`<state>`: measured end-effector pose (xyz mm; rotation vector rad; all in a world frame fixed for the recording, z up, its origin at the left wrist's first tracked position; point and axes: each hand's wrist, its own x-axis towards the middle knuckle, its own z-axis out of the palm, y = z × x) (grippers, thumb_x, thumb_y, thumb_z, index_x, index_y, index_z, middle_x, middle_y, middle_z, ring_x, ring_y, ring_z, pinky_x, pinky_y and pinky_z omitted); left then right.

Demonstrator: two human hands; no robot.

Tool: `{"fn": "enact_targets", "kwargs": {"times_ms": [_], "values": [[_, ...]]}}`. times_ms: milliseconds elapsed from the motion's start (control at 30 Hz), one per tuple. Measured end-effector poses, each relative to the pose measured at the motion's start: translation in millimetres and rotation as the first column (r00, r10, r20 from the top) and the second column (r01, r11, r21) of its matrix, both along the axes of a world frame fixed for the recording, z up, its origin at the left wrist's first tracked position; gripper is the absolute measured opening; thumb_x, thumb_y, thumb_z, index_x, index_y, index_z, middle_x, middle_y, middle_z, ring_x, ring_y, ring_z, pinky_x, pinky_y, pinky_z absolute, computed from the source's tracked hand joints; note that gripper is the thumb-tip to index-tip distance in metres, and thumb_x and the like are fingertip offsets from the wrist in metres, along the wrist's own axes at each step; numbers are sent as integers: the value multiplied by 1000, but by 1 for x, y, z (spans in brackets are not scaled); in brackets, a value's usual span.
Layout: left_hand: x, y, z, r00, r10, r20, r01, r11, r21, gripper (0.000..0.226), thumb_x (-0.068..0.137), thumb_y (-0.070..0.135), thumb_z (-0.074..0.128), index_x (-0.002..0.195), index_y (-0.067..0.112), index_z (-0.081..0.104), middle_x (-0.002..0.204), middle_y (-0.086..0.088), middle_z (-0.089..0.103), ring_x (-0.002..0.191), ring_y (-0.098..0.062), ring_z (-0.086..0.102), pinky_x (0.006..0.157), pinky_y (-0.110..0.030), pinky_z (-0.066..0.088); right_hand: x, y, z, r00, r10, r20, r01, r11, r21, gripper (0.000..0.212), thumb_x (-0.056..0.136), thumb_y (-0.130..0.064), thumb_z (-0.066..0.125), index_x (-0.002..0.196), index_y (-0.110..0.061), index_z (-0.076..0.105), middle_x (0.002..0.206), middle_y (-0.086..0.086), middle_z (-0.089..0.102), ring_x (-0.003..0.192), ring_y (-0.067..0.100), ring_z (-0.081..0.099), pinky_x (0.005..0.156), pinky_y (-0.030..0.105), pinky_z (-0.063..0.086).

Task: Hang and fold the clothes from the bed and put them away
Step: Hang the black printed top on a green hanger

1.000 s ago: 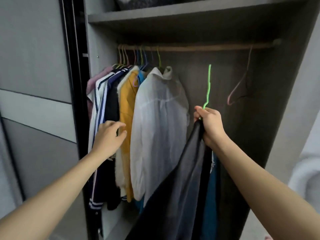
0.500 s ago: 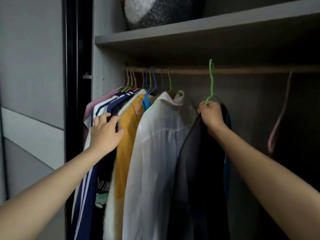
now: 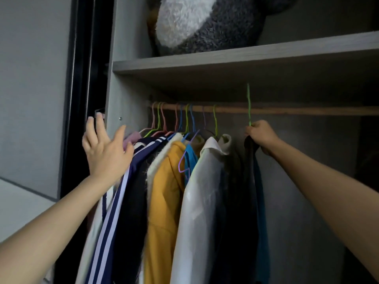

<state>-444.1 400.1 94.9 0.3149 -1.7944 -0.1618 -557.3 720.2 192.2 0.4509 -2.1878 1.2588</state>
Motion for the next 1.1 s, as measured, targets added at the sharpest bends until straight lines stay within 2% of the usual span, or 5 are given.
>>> {"fn": "enact_targets", "kwargs": {"times_ms": [333,667,833,1000,1100], "values": [[-40,-61,-24,1000,-7,28,9,997,-76,48,72,8,73,118,1,61,144,-39,24,135,-57,14,103,-68,18,-35,-56,-1,998,-57,13,56,996,66,36,89,0,46,54,-8,41,56,8,40,51,20,39,48,27,28],[-55,-69,-32,998,-19,-57,12,991,-130,50,77,26,43,118,6,63,141,-34,37,135,-54,20,106,-62,20,-51,-78,0,998,-57,-5,56,995,-88,31,91,-1,46,60,-5,45,77,18,48,75,26,49,68,36,35],[-56,-71,-33,998,-7,-57,-2,989,-150,50,77,25,47,120,7,63,141,-34,37,135,-53,20,107,-60,19,-45,-88,-17,992,-37,122,43,998,-39,31,94,-3,44,63,-8,48,66,11,47,56,20,41,53,27,31],[-49,-72,-33,999,-38,-6,37,986,-162,53,78,28,42,124,8,61,141,-35,35,136,-53,19,108,-60,18,-47,-100,-52,989,-57,137,70,993,-90,29,99,-11,41,115,7,56,104,21,56,95,29,55,78,34,40],[-43,-73,-33,998,-58,34,63,986,-157,53,77,24,53,126,6,59,141,-36,34,136,-53,17,107,-62,18,-39,-103,-49,988,-92,122,96,995,-27,35,100,-17,41,123,6,53,109,24,56,102,33,54,82,36,40]]}}
